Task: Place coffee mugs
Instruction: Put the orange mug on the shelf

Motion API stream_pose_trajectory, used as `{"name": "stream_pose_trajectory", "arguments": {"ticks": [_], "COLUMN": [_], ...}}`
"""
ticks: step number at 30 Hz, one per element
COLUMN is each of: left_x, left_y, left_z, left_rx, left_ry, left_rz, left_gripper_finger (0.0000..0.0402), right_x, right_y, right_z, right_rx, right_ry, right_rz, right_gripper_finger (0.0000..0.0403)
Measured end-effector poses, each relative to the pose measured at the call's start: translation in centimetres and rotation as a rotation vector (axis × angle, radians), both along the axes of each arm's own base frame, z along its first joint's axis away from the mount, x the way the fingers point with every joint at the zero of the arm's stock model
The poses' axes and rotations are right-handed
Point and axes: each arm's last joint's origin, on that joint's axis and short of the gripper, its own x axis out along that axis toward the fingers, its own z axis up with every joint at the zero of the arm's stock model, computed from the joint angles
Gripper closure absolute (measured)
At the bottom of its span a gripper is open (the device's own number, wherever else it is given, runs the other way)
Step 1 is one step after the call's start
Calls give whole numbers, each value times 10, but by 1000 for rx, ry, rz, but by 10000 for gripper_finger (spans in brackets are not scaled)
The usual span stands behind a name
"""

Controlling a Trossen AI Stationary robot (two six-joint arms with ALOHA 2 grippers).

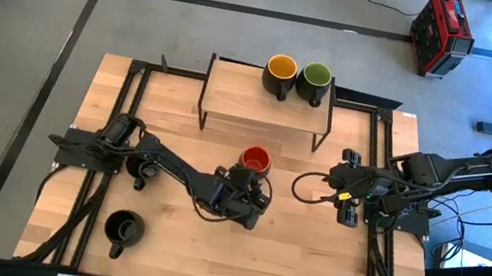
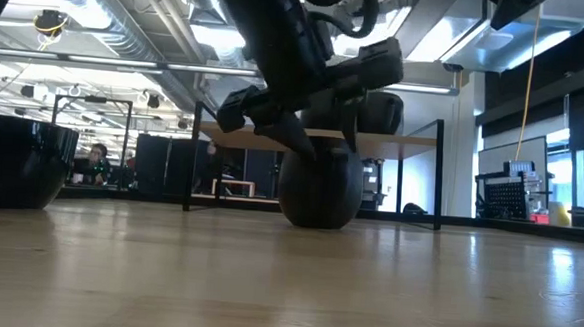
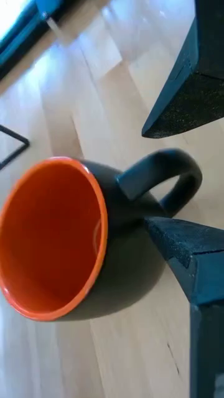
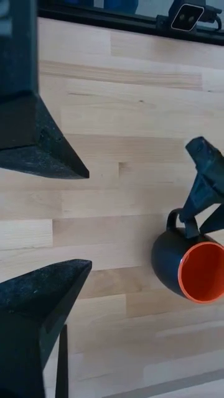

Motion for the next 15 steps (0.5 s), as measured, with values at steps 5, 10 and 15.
{"name": "stream_pose_trajectory", "arguments": {"ticks": [5, 10, 15], "left_x": [-8, -14, -14], "left_y": [5, 3, 1], "left_z": [-5, -7, 0], "left_rx": [-45, -35, -6], "left_ry": [75, 133, 115], "left_rz": [37, 36, 18], "left_gripper_finger": [186, 186, 186], "right_x": [0, 0, 0], "right_y": [0, 0, 0], "right_z": [0, 0, 0], "right_rx": [1, 2, 3], "right_ry": [1, 0, -4], "right_rz": [-1, -2, -2], "right_gripper_finger": [194, 194, 194]}}
